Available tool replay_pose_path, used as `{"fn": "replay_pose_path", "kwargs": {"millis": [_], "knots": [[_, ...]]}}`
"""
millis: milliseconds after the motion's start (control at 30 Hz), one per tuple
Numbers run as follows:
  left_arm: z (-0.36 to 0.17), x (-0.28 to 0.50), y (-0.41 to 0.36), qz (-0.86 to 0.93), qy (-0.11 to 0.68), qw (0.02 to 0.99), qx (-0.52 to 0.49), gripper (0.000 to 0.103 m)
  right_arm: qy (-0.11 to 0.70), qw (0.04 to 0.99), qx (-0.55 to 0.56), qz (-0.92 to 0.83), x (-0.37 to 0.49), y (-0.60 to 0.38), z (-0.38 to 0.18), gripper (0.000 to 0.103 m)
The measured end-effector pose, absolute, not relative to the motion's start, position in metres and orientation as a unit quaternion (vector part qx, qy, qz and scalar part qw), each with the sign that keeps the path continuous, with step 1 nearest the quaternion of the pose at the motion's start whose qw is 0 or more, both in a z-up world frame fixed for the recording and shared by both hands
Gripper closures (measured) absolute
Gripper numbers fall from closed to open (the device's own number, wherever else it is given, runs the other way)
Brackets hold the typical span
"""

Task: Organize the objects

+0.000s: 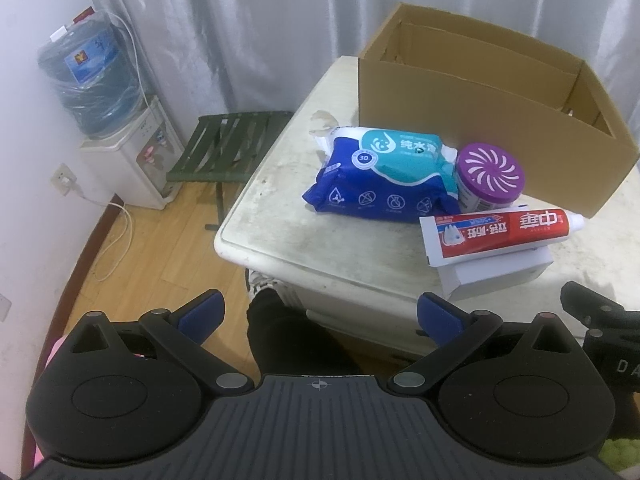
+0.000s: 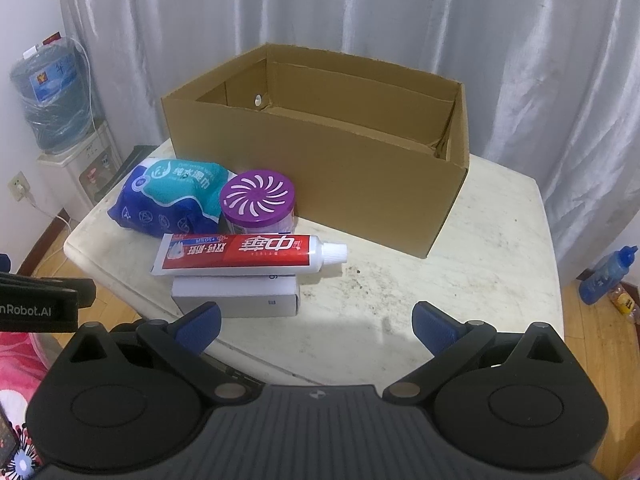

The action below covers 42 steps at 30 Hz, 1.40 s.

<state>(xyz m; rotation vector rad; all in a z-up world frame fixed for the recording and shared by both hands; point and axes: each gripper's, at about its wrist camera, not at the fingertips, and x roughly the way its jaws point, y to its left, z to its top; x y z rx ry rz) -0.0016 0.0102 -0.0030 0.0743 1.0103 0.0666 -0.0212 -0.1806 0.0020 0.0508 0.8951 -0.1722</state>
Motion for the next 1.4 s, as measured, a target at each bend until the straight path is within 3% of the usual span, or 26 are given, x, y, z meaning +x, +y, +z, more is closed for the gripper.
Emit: {"fn": "replay_pose_path", "kwargs": {"millis": [1400], "knots": [[0.0000, 0.0068, 0.0081, 0.022, 0.481, 0.876, 0.039, 0.000, 0.445, 0.889, 0.022, -0.105, -0.0117, -0.1844, 0.0004, 0.000]]}}
